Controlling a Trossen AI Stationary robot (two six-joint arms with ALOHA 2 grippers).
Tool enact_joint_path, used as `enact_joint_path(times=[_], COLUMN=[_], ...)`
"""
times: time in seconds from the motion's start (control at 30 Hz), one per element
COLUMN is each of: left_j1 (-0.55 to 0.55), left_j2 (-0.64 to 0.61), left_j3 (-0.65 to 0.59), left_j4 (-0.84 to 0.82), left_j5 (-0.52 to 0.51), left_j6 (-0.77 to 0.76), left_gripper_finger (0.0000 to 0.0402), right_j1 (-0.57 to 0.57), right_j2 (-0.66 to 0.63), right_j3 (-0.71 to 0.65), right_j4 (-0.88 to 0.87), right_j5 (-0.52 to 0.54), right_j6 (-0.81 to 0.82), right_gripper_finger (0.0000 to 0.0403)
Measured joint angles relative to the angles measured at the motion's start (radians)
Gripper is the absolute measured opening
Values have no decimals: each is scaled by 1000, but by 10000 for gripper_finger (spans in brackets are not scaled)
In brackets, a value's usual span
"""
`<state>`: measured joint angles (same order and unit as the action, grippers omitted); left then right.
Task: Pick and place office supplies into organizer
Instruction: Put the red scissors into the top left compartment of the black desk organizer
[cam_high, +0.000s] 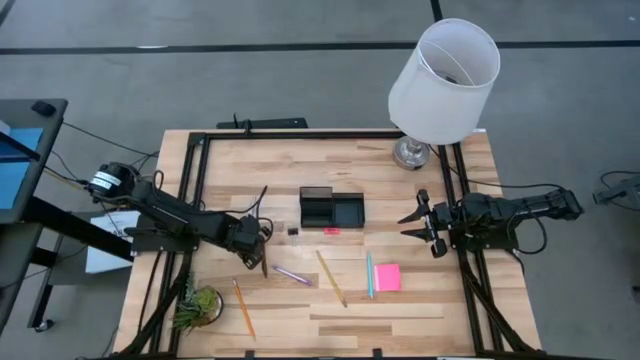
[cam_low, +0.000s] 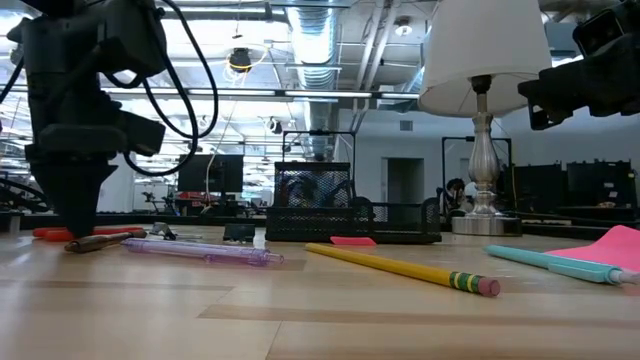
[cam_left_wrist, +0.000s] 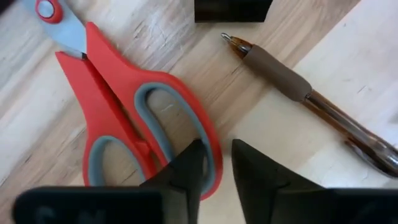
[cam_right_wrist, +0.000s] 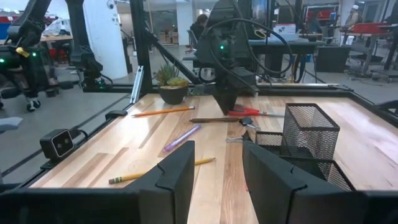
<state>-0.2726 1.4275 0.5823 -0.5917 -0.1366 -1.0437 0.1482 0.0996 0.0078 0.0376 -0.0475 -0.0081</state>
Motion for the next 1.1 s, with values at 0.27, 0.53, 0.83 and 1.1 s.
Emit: enact_joint_path(times=[0.27,0.53,0.83,1.1], left_j1=[3,3,47,178], left_j2=[20,13,12,16], left_j3=[90,433,781,867], left_j4=[-88,-453,-459,-398], left_j5=[-54,-198,-313,100], left_j6=[-22,104,297,534], left_gripper_finger=[13,6,6,6], right_j1=[0,0,0,0], right_j2=[0,0,0,0], right_j3=[0,0,0,0], right_j4=[0,1,1,4], right_j5=[0,0,0,0], right_j6=[0,0,0,0], right_gripper_finger=[127,127,127,127])
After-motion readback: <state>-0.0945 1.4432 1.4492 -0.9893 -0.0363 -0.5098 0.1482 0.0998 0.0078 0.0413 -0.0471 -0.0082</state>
